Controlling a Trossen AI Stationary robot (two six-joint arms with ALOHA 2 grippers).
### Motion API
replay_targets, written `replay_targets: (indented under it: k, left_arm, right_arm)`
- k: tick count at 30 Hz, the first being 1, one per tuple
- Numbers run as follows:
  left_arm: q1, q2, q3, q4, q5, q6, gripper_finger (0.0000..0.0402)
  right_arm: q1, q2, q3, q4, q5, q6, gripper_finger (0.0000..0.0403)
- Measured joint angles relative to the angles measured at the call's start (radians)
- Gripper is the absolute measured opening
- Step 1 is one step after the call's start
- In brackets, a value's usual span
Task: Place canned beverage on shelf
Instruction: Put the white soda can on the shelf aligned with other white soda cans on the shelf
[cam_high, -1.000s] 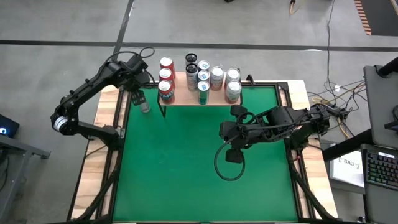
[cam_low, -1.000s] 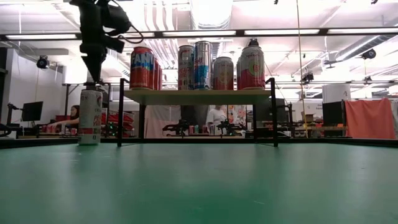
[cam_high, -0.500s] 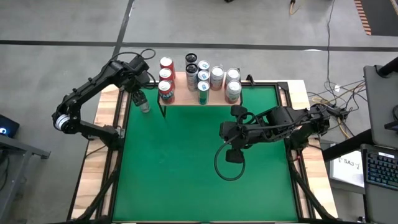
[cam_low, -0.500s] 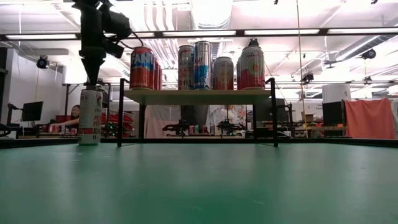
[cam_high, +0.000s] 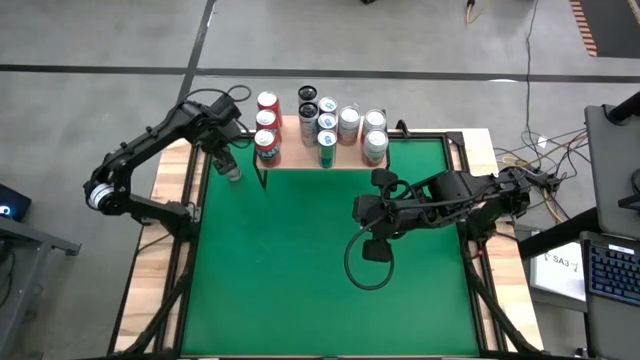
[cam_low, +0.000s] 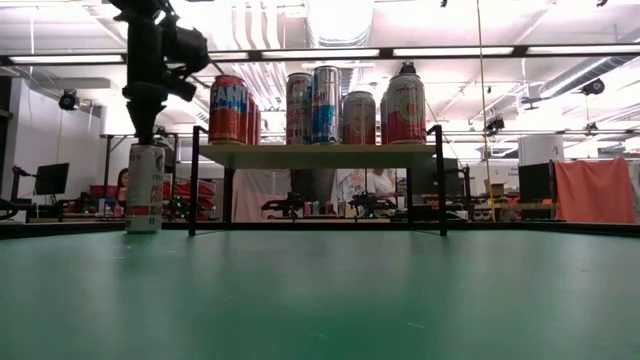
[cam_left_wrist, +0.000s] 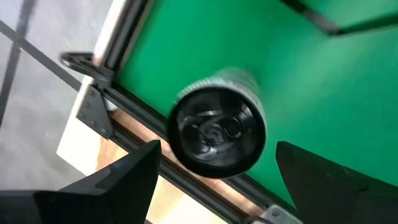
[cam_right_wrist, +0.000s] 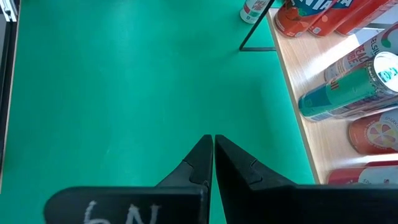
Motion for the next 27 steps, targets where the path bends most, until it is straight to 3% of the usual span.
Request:
replay_targets:
  k: [14,22,27]
  left_arm:
    - [0.0,0.0,-0.097,0.13,0.0,0.02,0.03]
    - [0.0,-0.005,-0.111,0.122,-0.001,0.02,0.0246]
    - [0.0,-0.008,-0.113,0.118,-0.003,0.006,0.0246]
  right_arm:
    - [0.0,0.0,0.0,0.001,0.0,0.013,0.0009]
    - [0.0,0.0,0.0,0.003,0.0,0.013,0.0009]
    - [0.0,0.0,0.0,0.006,0.0,0.013,0.0009]
